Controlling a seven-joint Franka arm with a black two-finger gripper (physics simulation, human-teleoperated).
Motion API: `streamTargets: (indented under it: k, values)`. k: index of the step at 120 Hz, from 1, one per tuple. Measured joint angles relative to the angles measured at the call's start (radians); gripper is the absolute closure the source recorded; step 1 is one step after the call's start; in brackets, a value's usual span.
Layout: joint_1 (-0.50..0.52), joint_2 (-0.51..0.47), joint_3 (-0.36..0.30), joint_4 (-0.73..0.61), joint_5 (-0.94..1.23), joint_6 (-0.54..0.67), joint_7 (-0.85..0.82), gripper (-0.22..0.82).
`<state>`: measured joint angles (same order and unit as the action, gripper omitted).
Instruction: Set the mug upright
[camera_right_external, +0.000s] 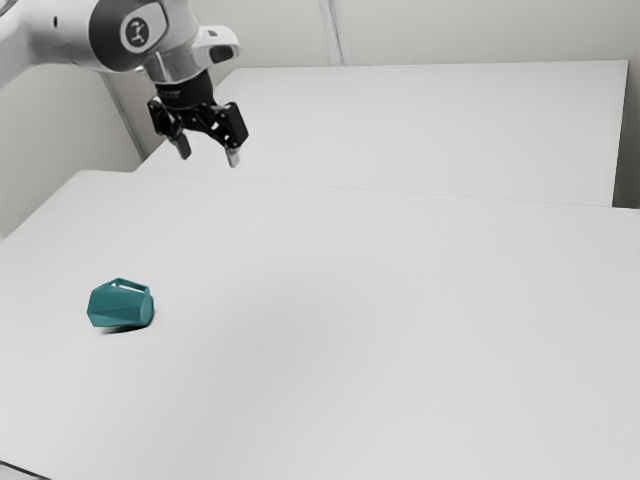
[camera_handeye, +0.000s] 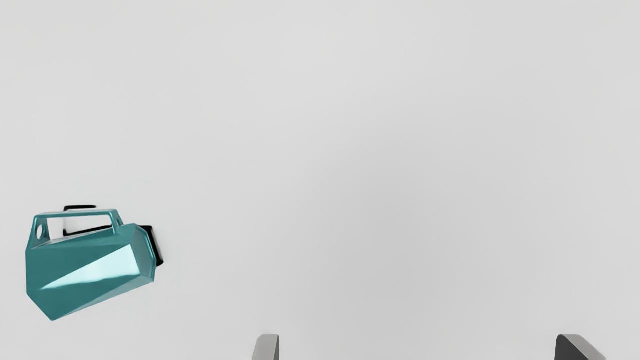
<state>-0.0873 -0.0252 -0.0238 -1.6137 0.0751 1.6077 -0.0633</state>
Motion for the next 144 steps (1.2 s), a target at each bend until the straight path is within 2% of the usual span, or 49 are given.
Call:
streamTargets:
  k: [17, 40, 56, 100, 144]
  values:
    - [0.040, -0.039, -0.001, -0.160, -0.041, 0.076, -0.008, 0.00]
    - [0.248, -0.057, 0.001, -0.272, -0.155, 0.169, 0.074, 0.00]
    - [0.332, -0.063, 0.003, -0.319, -0.228, 0.214, 0.203, 0.00]
    - [0.655, 0.084, 0.004, -0.309, -0.343, 0.272, 0.635, 0.00]
    - [0.790, 0.299, 0.010, -0.175, -0.463, 0.302, 0.953, 0.00]
